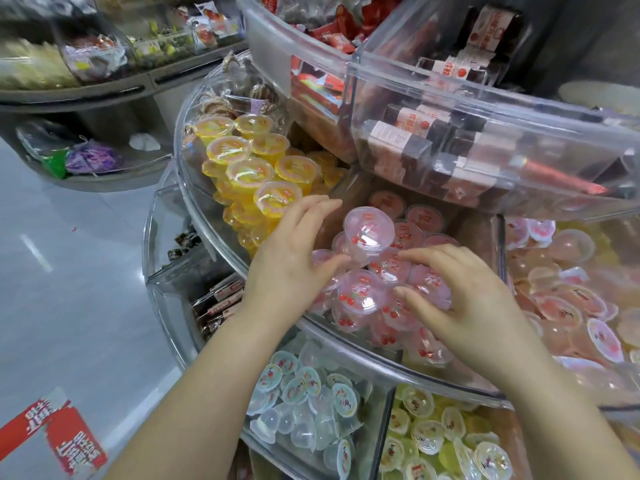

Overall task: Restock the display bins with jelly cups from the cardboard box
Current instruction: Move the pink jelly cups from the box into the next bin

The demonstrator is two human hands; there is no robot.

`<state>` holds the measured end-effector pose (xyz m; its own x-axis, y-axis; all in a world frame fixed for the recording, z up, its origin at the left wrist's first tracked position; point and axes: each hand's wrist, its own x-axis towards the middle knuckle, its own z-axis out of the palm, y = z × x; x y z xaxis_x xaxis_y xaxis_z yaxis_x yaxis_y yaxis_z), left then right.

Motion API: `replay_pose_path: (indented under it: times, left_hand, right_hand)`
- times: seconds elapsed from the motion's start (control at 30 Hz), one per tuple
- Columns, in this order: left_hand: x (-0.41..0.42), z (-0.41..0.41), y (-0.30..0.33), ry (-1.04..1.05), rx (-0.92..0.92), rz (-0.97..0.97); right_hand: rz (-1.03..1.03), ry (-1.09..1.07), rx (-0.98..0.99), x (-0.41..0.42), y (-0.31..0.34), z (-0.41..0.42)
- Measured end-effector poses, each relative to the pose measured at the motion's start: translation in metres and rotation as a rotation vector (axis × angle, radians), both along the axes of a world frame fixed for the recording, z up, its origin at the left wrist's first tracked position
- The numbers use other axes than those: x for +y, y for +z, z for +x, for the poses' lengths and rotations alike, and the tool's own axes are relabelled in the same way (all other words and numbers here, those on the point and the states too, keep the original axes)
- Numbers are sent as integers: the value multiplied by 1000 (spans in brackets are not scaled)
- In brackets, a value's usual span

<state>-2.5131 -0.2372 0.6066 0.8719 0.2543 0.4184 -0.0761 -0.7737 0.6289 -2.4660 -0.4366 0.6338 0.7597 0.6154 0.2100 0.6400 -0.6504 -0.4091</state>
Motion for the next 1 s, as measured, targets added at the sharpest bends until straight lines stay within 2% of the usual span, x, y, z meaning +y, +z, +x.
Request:
replay_pose_path:
  times: [0.2,0.3,0.4,0.57,0.67,0.77,1.0]
  left_hand:
    - [11,-42,-19,42,-71,-195]
    - [18,-67,-26,102,-82,-312]
    - [34,-103,-34,227,-95,-434]
    - [70,-205,-80,469,-21,-540]
    - [85,-278,-136,651,61,-622]
    - [92,-341,-211,809,209,-755]
    - [97,-399,-448,829,557,-868]
  right_hand:
    - [112,-88,-38,27,0,-12]
    - [212,-60,-66,45,5,-18]
    - [328,109,70,71,10,-38]
    - [283,400,310,131,-29,-98]
    - [176,514,458,167,-93,-148]
    - [-61,588,686,190,-189,-197]
    - [-701,650,786,214,-483,-264]
